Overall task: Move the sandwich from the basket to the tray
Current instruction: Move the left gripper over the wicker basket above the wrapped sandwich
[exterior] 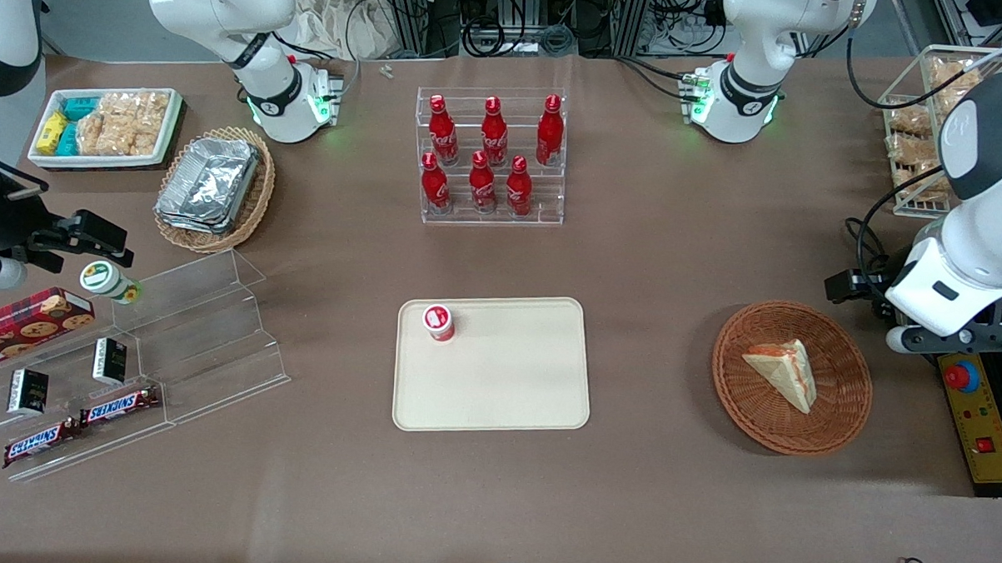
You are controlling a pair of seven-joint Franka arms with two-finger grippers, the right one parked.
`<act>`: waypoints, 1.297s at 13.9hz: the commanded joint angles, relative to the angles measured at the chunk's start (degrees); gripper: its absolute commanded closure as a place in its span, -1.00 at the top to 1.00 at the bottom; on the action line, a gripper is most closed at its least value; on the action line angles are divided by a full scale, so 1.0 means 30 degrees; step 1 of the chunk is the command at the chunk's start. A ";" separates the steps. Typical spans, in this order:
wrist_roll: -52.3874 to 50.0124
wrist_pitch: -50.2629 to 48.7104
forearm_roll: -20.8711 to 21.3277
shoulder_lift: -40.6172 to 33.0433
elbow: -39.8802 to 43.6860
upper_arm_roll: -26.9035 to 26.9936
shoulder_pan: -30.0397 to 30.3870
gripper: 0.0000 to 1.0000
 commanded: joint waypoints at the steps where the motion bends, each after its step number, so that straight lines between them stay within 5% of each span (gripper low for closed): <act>1: 0.0134 -0.0240 -0.0161 0.0024 0.0216 0.0140 -0.0136 0.99; 9: -0.0158 -0.0243 -0.1246 0.0958 -0.0193 0.0286 0.1124 0.99; 18: -0.5579 0.6816 -0.1303 0.0872 -0.4442 0.0287 0.1211 0.99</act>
